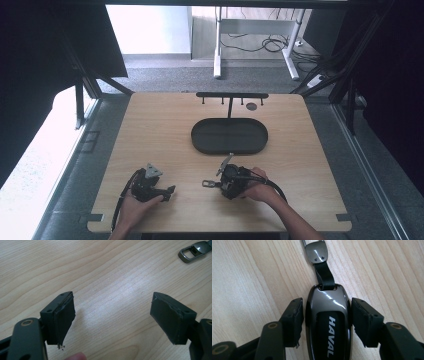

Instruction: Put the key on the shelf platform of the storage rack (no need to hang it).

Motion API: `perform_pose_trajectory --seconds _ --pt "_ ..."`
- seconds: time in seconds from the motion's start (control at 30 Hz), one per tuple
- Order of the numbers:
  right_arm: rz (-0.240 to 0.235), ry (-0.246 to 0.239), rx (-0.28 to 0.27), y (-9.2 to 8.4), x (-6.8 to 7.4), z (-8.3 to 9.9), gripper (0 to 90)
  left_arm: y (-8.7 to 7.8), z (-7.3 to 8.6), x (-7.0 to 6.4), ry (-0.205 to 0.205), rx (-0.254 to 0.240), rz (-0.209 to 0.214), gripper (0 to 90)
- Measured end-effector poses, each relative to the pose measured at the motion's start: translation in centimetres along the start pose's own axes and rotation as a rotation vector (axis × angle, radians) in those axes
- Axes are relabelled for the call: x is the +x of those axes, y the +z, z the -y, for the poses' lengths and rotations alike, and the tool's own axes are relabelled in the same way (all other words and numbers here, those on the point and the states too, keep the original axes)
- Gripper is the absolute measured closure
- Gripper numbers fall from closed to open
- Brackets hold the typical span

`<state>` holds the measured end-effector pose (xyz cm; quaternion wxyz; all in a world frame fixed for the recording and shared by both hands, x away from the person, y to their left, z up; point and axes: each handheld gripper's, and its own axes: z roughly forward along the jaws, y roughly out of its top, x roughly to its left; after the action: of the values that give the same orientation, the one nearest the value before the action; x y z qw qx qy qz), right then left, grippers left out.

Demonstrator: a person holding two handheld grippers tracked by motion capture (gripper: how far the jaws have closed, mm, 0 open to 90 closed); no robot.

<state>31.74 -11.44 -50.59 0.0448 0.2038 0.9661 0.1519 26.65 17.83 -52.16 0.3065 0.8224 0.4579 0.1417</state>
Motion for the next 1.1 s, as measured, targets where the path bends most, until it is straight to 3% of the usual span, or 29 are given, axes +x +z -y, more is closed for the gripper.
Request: perform_pose_trajectory --seconds 0.67,1.1 --pt "-0.028 0.04 -0.022 -0.7 -0.5 -0.1 49.7 -0.1 0.0 0.0 0.0 -0.002 0.0 20.3" --pt "-0.014 0.037 -0.107 -4.5 -0.5 -1.1 49.8 -0.1 -0.1 0.0 0.001 -0.007 -0.001 20.3"
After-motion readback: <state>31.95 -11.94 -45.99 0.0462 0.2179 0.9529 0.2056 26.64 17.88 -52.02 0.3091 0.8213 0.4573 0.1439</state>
